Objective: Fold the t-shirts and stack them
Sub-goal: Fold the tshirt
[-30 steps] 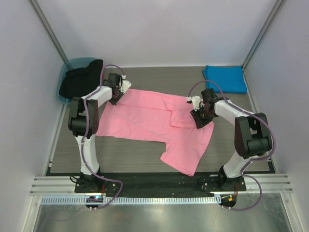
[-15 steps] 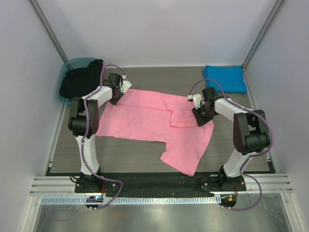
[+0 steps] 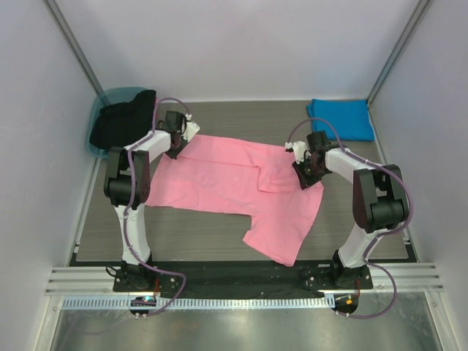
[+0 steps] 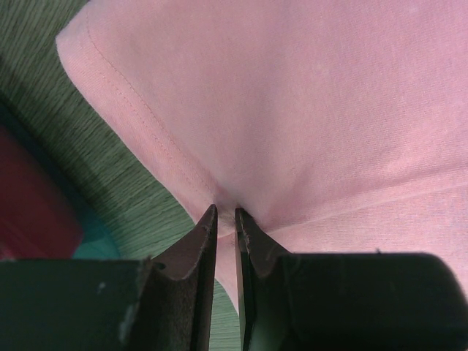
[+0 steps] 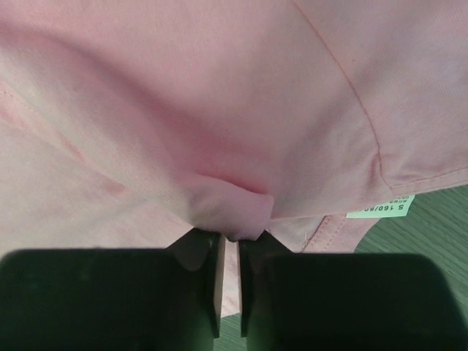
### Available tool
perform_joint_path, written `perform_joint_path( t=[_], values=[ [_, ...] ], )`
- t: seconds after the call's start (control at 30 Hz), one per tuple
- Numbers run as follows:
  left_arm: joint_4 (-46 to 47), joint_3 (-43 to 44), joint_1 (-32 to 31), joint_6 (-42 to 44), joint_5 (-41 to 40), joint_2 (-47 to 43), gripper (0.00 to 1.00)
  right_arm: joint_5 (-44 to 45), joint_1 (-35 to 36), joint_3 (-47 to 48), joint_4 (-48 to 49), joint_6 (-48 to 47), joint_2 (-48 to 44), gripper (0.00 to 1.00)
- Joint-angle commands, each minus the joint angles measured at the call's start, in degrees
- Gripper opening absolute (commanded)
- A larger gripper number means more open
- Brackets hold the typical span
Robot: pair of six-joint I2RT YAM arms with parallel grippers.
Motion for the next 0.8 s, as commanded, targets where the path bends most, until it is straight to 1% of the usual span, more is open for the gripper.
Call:
perform_joint_path(
  t=[0.0, 0.03, 0.13, 0.27, 0.43, 0.57, 0.63, 0.67, 0.73, 0.77],
  values=[
    [-1.0, 0.3, -0.6, -0.7, 1.9, 1.6, 0.17, -2.2, 0.0, 2.0, 0.4, 0.6, 0.7, 0.12],
    [-1.0, 0.3, -0.6, -0.7, 1.9, 1.5, 0.17, -2.1, 0.0, 1.8, 0.3, 0.5, 0.4, 0.08],
    [-1.0, 0.1, -0.6, -0.7, 1.9, 1.3, 0.17, -2.2, 0.0, 1.9, -0.4, 0.1, -2.0, 0.03],
    [-0.9, 0.0, -0.6, -0.6, 1.8, 1.2, 0.17, -2.7, 0.0, 3.2, -3.5, 0.1, -5.8, 0.03],
    [-0.6, 0.2, -0.6, -0.7, 2.0, 1.2, 0.17, -2.8, 0.0, 3.3, -6.6, 0.3, -9.1, 0.07],
    [-0.6, 0.1, -0.6, -0.8, 2.1, 0.8, 0.17, -2.9, 0.0, 2.5, -7.3, 0.5, -9.9, 0.03],
    [-0.5, 0.1, -0.6, -0.7, 2.1, 0.8, 0.17, -3.0, 0.1, 2.2, -7.5, 1.0, -10.1, 0.04],
    [-0.6, 0.1, -0.6, -0.7, 2.1, 0.8, 0.17, -3.0, 0.1, 2.2, -7.4, 1.1, -10.0, 0.06],
    [-0.6, 0.0, -0.6, -0.7, 2.1, 0.7, 0.17, -2.9, 0.0, 2.1, -7.5, 1.3, -9.4, 0.14],
    [-0.6, -0.1, -0.6, -0.8, 2.1, 0.6, 0.17, -2.9, 0.0, 1.9, -7.4, 1.3, -9.0, 0.15]
  ],
)
